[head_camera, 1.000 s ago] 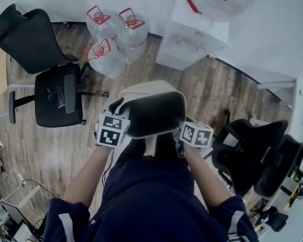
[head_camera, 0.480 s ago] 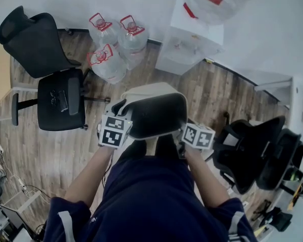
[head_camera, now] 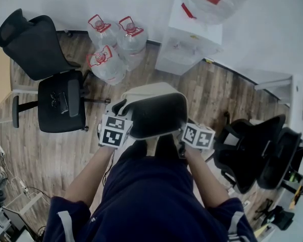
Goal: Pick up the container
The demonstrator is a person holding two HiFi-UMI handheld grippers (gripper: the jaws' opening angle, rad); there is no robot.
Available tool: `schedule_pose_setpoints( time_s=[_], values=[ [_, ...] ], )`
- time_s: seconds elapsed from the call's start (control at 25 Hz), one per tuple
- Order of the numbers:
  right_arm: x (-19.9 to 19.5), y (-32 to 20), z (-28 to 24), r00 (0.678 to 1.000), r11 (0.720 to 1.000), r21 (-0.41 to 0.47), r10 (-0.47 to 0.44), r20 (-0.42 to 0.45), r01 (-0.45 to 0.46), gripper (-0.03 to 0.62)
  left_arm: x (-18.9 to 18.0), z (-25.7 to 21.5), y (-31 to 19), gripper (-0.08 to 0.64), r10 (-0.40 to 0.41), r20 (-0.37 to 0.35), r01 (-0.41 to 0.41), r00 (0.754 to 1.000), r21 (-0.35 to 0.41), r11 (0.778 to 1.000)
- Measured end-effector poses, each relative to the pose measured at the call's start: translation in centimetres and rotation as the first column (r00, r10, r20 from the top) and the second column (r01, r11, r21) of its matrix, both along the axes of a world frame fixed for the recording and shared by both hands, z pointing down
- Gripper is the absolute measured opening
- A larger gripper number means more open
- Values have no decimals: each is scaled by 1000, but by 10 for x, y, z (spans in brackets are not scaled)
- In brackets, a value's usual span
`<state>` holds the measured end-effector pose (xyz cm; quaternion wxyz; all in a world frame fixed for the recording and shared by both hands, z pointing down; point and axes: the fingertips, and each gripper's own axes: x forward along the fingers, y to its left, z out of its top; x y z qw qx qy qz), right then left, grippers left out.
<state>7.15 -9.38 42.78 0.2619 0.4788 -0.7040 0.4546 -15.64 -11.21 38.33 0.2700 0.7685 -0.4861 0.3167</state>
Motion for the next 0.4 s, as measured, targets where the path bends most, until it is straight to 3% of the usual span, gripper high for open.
schedule_pose_setpoints(
  time_s=[0.4],
  values=[
    [-2, 1, 1, 1000, 1000, -1, 2, -3, -2, 87, -2, -2, -1, 115, 2, -9, -2, 1000, 1, 1000]
  ],
)
